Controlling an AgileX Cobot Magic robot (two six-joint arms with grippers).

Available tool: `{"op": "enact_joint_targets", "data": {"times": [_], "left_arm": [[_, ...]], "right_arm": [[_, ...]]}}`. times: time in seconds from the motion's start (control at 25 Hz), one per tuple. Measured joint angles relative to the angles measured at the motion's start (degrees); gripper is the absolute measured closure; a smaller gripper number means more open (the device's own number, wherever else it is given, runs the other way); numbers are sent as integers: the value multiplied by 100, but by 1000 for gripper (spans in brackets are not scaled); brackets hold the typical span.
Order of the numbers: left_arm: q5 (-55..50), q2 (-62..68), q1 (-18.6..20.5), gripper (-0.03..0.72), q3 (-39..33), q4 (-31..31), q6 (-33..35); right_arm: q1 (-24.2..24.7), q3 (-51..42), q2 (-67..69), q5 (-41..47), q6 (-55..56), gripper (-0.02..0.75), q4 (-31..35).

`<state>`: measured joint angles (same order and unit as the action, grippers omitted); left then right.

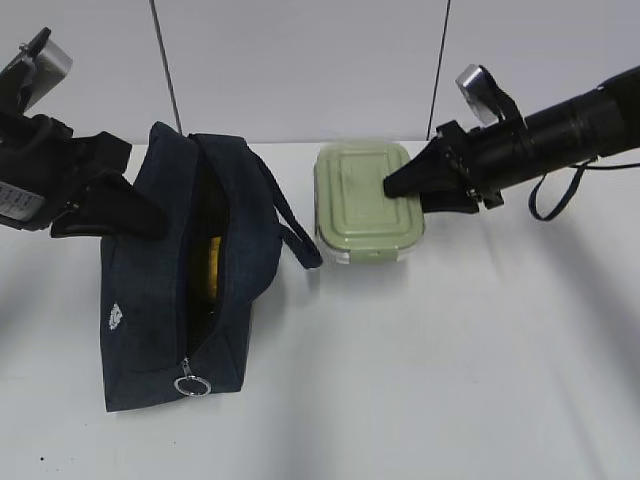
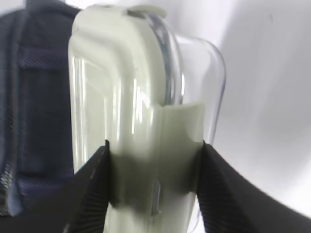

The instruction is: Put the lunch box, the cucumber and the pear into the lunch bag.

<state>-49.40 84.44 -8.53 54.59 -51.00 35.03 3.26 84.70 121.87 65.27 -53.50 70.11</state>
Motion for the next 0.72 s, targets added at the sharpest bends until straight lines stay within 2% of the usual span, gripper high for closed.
{"op": "enact_joint_targets", "data": {"times": [0.28,0.72], "left_arm": [[0,0,0,687,0,0,0],[6,0,0,687,0,0,0]], "right_arm": [[-120,794,-304,27,269,352,226],[-1425,1083,-356,202,427,352,412]]}}
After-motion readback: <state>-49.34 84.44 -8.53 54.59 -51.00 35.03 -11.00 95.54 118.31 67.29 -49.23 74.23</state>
